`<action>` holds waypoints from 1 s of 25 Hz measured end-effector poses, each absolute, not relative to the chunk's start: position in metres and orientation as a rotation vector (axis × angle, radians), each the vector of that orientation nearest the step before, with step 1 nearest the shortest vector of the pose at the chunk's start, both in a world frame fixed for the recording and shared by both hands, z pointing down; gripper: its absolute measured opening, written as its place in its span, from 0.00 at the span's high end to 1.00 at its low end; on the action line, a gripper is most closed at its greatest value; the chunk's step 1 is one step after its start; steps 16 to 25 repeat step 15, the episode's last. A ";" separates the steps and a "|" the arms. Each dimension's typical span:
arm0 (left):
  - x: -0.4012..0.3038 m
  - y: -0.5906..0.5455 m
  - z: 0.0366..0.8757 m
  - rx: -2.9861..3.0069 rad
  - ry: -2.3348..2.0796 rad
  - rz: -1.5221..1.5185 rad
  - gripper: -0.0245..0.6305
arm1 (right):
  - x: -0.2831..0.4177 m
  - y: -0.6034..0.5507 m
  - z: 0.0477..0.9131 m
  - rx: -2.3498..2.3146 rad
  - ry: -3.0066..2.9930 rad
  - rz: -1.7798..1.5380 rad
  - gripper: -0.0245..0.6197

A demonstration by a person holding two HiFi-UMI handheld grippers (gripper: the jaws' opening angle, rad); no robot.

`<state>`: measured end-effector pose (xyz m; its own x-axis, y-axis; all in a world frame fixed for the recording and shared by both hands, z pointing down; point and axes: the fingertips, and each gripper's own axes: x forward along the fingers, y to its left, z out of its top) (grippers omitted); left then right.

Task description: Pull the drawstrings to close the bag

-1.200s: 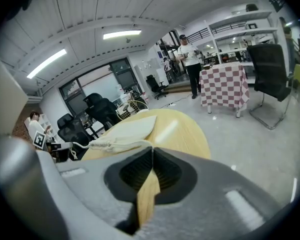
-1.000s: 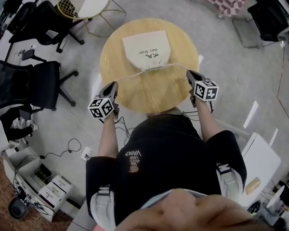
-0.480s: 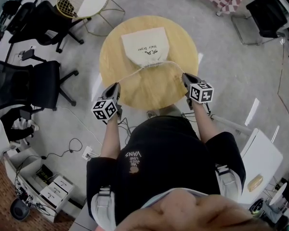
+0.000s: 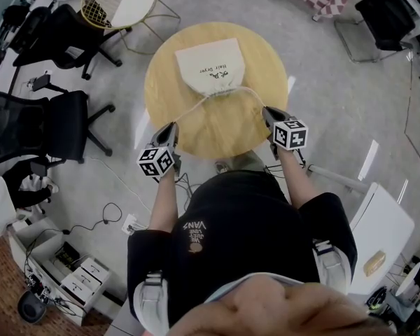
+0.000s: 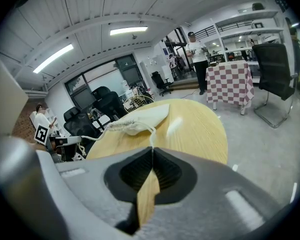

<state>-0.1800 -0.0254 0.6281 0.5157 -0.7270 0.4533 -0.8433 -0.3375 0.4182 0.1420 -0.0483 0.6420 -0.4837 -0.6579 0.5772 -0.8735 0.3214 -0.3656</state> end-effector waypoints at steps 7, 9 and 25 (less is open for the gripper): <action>-0.178 -0.019 0.633 2.142 -1.275 0.264 0.94 | 0.144 -0.044 0.647 1.362 -2.258 0.931 0.96; -0.178 -0.019 0.634 2.144 -1.271 0.269 0.94 | 0.145 -0.044 0.648 1.360 -2.253 0.931 0.96; -0.174 -0.019 0.634 2.155 -1.261 0.281 0.94 | 0.144 -0.044 0.649 1.347 -2.249 0.925 0.96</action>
